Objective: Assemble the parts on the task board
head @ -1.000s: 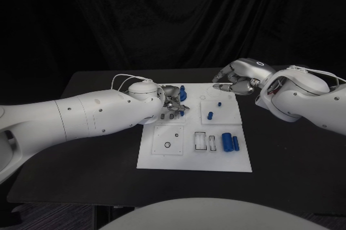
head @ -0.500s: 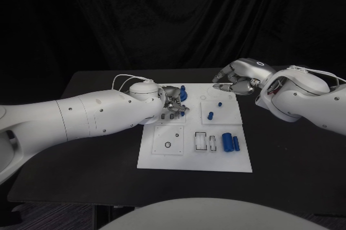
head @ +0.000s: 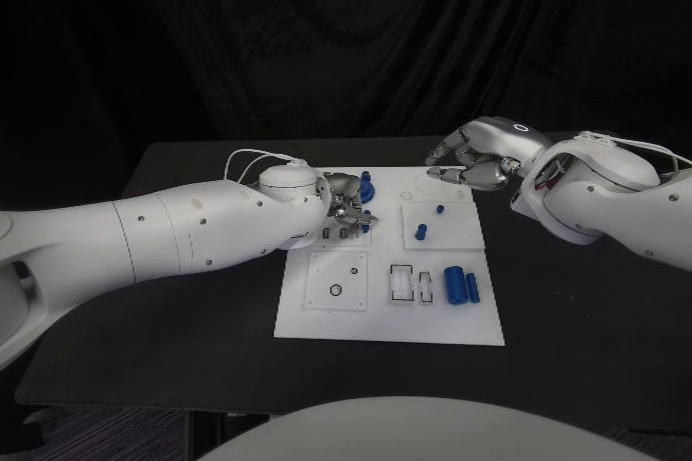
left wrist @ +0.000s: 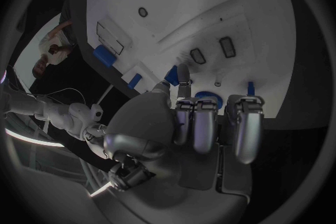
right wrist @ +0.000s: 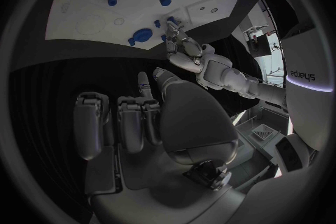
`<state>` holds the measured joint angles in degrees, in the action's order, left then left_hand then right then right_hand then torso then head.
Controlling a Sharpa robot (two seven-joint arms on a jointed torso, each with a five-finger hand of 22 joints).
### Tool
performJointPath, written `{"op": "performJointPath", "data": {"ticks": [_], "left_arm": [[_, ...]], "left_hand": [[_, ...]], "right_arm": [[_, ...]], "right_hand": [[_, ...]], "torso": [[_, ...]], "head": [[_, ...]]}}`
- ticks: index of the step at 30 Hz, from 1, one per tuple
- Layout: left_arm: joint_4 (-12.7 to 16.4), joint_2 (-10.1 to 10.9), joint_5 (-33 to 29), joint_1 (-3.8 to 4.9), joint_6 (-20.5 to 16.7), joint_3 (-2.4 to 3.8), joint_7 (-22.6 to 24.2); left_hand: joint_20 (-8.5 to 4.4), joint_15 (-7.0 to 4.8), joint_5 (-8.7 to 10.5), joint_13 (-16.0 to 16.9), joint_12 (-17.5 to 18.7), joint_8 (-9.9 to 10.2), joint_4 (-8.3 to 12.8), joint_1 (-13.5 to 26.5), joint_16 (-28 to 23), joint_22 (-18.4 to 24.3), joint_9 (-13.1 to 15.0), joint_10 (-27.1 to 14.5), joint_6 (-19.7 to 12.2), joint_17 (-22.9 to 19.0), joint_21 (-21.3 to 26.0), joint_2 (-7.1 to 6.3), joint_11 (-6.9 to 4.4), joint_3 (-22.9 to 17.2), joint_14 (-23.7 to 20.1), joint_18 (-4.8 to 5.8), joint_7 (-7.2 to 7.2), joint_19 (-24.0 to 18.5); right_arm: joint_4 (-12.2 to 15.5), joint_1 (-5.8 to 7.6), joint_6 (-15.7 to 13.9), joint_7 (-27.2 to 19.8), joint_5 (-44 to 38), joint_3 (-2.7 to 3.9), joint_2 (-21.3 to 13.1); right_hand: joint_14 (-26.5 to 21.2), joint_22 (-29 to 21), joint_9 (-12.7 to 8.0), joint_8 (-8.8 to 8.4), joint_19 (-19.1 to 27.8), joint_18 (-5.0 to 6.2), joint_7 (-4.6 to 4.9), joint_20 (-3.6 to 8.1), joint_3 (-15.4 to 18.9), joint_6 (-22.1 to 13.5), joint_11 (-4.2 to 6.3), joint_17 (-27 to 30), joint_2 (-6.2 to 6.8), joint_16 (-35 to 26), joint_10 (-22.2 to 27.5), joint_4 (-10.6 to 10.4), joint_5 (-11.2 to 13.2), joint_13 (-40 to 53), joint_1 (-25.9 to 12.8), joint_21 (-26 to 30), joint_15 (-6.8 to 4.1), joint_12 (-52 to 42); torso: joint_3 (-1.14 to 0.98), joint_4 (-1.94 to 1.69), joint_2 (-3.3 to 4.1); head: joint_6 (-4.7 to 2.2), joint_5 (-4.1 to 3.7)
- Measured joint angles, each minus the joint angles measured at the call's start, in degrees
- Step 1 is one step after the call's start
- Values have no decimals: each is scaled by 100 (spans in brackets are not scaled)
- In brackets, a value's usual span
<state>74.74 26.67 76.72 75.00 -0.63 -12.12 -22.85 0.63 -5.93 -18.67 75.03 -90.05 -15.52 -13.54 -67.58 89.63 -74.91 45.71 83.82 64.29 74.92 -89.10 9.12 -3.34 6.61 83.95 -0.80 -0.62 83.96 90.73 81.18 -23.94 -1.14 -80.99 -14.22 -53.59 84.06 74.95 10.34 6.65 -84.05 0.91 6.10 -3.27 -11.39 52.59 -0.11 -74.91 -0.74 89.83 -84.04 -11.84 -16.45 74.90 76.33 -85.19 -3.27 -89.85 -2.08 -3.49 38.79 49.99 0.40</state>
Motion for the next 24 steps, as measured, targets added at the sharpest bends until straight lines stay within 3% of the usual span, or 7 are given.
{"op": "performJointPath", "data": {"ticks": [6,24], "left_arm": [[2,21,0,0,22,1,7],[12,67,1,-1,51,0,45]], "left_hand": [[0,0,-112,-2,1,78,36,-67,0,0,13,19,0,0,22,-68,19,-83,0,0,0,0],[0,28,-184,0,1,142,66,-103,0,0,26,19,-41,0,22,-104,19,-177,14,0,-41,0]], "right_arm": [[-2,0,0,-2,0,0,0],[-10,-1,2,-8,0,-1,5]], "right_hand": [[0,0,-6,-28,0,0,0,0,-15,0,-21,0,0,0,21,15,-86,3,0,0,0,0],[0,-2,-11,-28,0,0,0,0,-31,0,-21,0,0,0,21,31,-153,3,-1,0,0,0]], "torso": [[-2,-3,1],[-2,-7,1]], "head": [[0,5],[0,62]]}}
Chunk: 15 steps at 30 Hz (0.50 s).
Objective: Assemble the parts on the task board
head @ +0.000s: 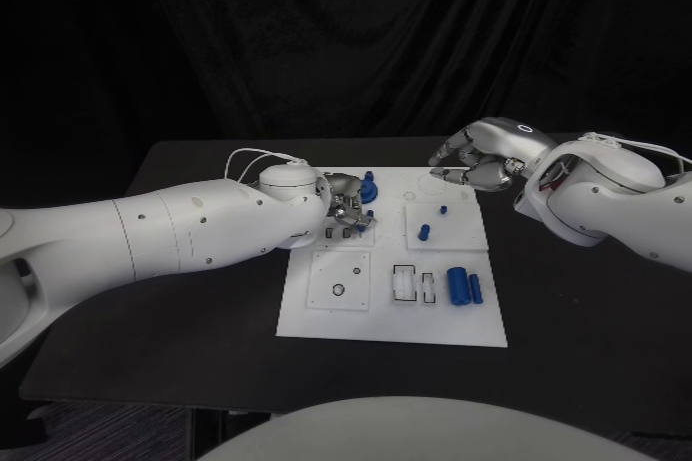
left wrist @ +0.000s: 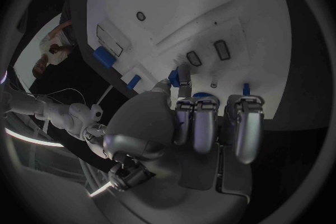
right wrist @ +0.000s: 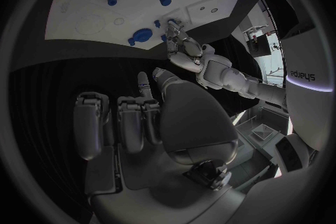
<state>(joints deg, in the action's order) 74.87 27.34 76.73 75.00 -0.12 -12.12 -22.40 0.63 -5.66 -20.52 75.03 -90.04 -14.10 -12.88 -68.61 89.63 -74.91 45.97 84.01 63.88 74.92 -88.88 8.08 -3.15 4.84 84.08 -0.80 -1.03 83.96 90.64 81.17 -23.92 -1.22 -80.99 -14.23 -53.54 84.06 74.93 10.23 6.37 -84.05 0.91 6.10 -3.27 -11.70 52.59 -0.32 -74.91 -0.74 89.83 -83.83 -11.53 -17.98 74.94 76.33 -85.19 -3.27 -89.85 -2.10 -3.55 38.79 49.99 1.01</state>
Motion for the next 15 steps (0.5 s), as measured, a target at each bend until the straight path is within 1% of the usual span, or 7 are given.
{"op": "performJointPath", "data": {"ticks": [5,7,8,11,13,15], "left_arm": [[3,22,0,0,14,0,12],[3,31,0,0,17,2,17],[3,35,0,0,17,2,19],[3,51,0,0,17,4,40],[6,70,0,0,13,6,69],[10,84,0,0,5,6,96]], "left_hand": [[22,9,-67,0,0,29,21,-26,0,0,8,0,0,0,26,-26,0,-60,-8,1,0,22],[43,9,-183,0,0,74,28,-63,0,0,25,0,-21,0,28,-63,0,-148,-9,0,-22,2],[43,9,-259,0,0,82,40,-70,0,0,31,1,-21,0,28,-70,26,-200,-8,1,-21,1],[43,9,-473,-1,0,192,111,-181,0,0,56,0,-91,0,60,-182,39,-433,-8,1,-44,1],[43,46,-540,-1,0,236,165,-243,0,0,68,0,-134,0,60,-245,39,-641,-3,0,-52,1],[53,46,-622,-2,1,271,207,-248,0,0,93,0,-137,0,60,-362,39,-887,-3,1,-54,12]], "right_arm": [[-1,0,2,-1,0,-1,-1],[-2,0,3,0,0,-1,-1],[-3,0,3,0,0,-1,-1],[-6,0,3,1,0,-1,-1],[-8,0,3,3,0,-1,-3],[-11,0,3,5,0,-1,-4]], "right_hand": [[0,0,0,0,0,0,0,0,-16,0,0,0,0,0,0,16,0,0,0,0,0,0],[0,0,0,0,0,0,0,0,-16,0,0,0,0,0,0,16,0,-1,0,0,0,0],[0,0,0,0,0,0,0,0,-16,0,0,0,-14,0,0,16,-23,-1,14,18,0,0],[0,0,-1,0,0,0,0,0,-16,0,0,0,-23,0,0,16,-36,-1,23,34,0,0],[0,-1,-6,0,0,0,0,0,-27,0,0,0,-23,0,0,27,-36,-1,23,34,0,0],[0,-1,-6,0,0,0,0,0,-33,0,0,0,-23,0,0,33,-36,-1,23,34,0,0]], "torso": [[0,2,-3],[0,3,-3],[0,3,-3],[0,4,-4],[0,5,-5],[0,7,-6]], "head": [[0,12],[0,13],[0,13],[0,10],[0,9],[0,9]]}}
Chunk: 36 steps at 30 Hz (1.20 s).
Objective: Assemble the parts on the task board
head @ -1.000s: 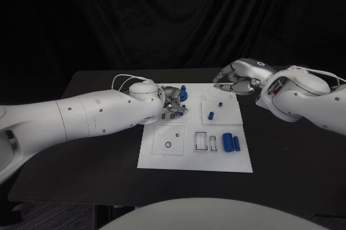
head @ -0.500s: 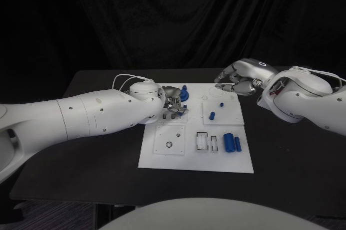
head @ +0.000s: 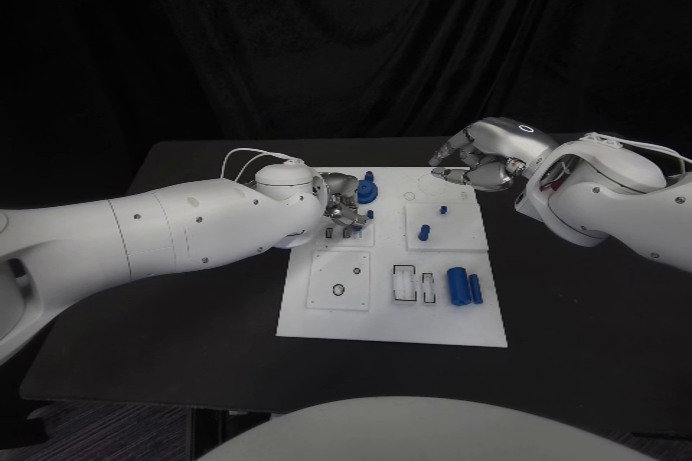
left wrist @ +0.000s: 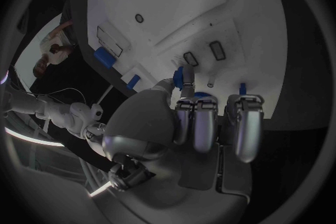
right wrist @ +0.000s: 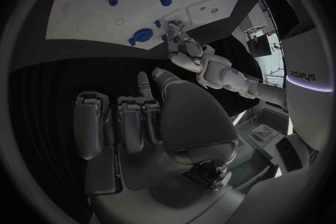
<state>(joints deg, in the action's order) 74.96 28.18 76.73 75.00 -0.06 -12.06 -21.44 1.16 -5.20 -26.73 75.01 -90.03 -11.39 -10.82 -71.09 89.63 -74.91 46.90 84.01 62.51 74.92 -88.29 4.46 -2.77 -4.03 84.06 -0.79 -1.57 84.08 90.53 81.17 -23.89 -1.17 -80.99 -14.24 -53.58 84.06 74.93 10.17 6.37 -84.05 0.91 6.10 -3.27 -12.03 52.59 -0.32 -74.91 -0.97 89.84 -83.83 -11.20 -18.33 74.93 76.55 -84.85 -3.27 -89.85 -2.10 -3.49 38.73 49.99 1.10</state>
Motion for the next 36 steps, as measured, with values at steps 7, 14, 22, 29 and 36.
{"op": "performJointPath", "data": {"ticks": [7,14,22,29,36], "left_arm": [[20,36,0,0,-7,-4,83],[65,106,1,0,-6,-5,105],[202,284,1,0,-9,-5,46],[310,404,1,-1,-12,-6,-109],[395,456,-5,-1,-11,-5,-232]], "left_hand": [[31,0,-84,-1,0,47,15,136,0,0,92,-1,-19,0,0,-286,40,-598,0,0,-20,-11],[31,20,-84,0,0,70,8,181,0,0,130,-1,-28,0,0,-331,40,-749,-20,0,-30,-11],[31,20,-19,0,0,70,32,250,0,0,162,-1,-28,0,23,-399,40,-914,-20,0,-32,-11],[30,20,-16,0,0,70,47,287,0,0,192,1,25,0,23,-436,41,-1008,-20,0,-19,-11],[30,19,19,0,0,71,48,311,0,0,214,1,25,0,23,-460,42,-1041,-20,0,-20,-11]], "right_arm": [[-23,-1,0,6,0,2,-1],[-31,-2,-1,9,0,1,0],[-35,-13,2,13,0,1,-25],[-39,-25,8,16,0,0,-39],[-49,-30,22,20,0,-1,-25]], "right_hand": [[0,0,0,-21,0,0,0,0,-32,0,-20,0,21,0,-21,-1,-67,0,21,33,0,0],[0,-1,0,-21,0,0,0,0,-32,0,-20,0,21,0,-20,-1,-71,-1,21,33,0,0],[0,-1,-4,-21,0,0,0,0,-32,0,-20,0,21,0,-21,-1,-70,-1,21,33,0,0],[0,-1,-4,-21,0,0,0,0,-48,0,-20,0,21,0,-21,16,-98,-2,21,33,0,0],[-13,-1,-4,-21,0,0,21,0,-88,20,-20,0,21,0,-20,56,-164,-2,20,33,13,0]], "torso": [[0,1,-1],[-2,2,0],[-3,-4,1],[1,-6,0],[0,-7,1]], "head": [[0,4],[0,12],[0,13],[0,40],[0,67]]}}
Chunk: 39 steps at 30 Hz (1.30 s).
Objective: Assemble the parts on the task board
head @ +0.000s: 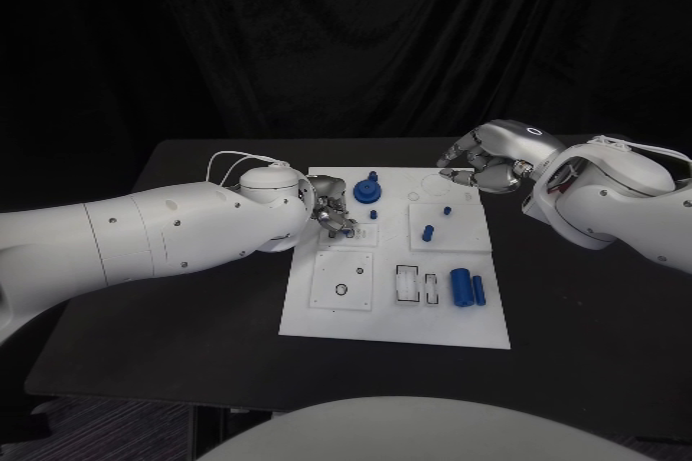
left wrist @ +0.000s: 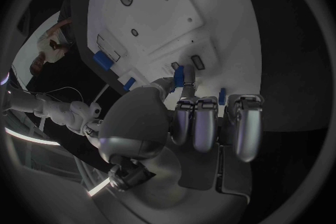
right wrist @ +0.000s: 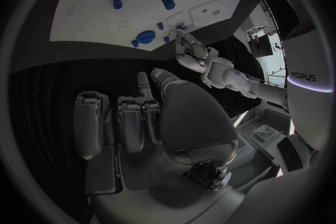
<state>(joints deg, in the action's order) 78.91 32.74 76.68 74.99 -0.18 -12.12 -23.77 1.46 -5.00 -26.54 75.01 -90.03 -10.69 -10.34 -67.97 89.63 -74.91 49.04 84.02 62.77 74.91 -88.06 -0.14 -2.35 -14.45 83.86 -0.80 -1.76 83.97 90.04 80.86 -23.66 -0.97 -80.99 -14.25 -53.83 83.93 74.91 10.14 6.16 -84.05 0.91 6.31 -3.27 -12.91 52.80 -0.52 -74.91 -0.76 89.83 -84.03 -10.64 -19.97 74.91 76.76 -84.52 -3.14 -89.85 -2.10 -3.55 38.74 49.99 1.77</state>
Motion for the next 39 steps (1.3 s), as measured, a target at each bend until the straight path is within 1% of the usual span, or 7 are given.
{"op": "performJointPath", "data": {"ticks": [8,12,18,22,27,33,39], "left_arm": [[21,2,-185,0,5,3,-88],[35,-2,-278,0,-1,3,-111],[81,16,-430,-9,-61,-1,-165],[93,38,-707,-11,-97,-1,-238],[129,59,-1037,-17,-150,0,-361],[169,78,-1251,-32,-295,1,-493],[194,83,-1351,-39,-418,-1,-569]], "left_hand": [[0,0,10,0,0,0,-14,50,0,0,26,0,2,0,0,-25,0,-103,0,0,-2,0],[0,0,84,0,0,22,6,93,0,0,28,1,10,0,0,3,0,-167,0,0,-10,0],[0,0,89,0,0,27,-31,145,0,0,54,1,10,0,0,26,1,-222,0,0,-11,0],[0,0,98,0,0,27,24,146,0,0,78,0,9,0,0,26,0,-276,0,0,-12,0],[0,0,64,0,0,27,40,199,0,0,107,1,15,0,0,19,1,-339,0,0,-10,0],[0,0,-39,0,0,27,56,237,0,0,146,2,54,0,0,-19,2,-433,0,0,11,0],[0,0,-40,0,0,27,56,266,0,0,154,3,82,0,0,10,3,-433,0,0,22,0]], "right_arm": [[-8,-2,18,5,0,1,19],[-10,-3,25,9,0,2,22],[-10,-3,36,24,0,2,26],[-10,-3,52,42,0,2,26],[-10,-3,68,62,0,0,23],[-10,-4,88,80,0,0,23],[-10,-4,101,94,0,1,23]], "right_hand": [[-2,0,-5,-4,0,0,0,0,-46,0,0,0,22,0,0,14,-63,0,22,0,2,0],[-2,0,-5,-24,0,0,0,0,-61,0,0,0,6,0,0,29,-88,0,39,0,2,0],[-2,0,-5,-24,0,0,0,0,-78,0,0,0,-1,0,0,46,-88,-1,45,0,2,0],[-2,-1,-5,-24,0,-1,0,0,-78,0,0,0,-1,0,0,46,-130,-1,45,28,2,0],[-2,-1,-10,-24,0,0,0,0,-78,0,0,0,-1,0,0,46,-130,-1,45,28,2,0],[-2,-1,-10,-24,0,0,0,0,-101,0,0,0,-1,0,0,70,-130,-1,45,28,1,0],[-1,-1,-9,-24,0,-1,0,0,-101,0,0,0,0,0,0,70,-130,-1,45,28,1,0]], "torso": [[-3,3,1],[-3,8,1],[-7,8,0],[-7,4,-1],[-6,4,0],[-5,4,2],[-5,4,2]], "head": [[0,19],[0,20],[0,22],[0,17],[0,31],[0,34],[0,39]]}}
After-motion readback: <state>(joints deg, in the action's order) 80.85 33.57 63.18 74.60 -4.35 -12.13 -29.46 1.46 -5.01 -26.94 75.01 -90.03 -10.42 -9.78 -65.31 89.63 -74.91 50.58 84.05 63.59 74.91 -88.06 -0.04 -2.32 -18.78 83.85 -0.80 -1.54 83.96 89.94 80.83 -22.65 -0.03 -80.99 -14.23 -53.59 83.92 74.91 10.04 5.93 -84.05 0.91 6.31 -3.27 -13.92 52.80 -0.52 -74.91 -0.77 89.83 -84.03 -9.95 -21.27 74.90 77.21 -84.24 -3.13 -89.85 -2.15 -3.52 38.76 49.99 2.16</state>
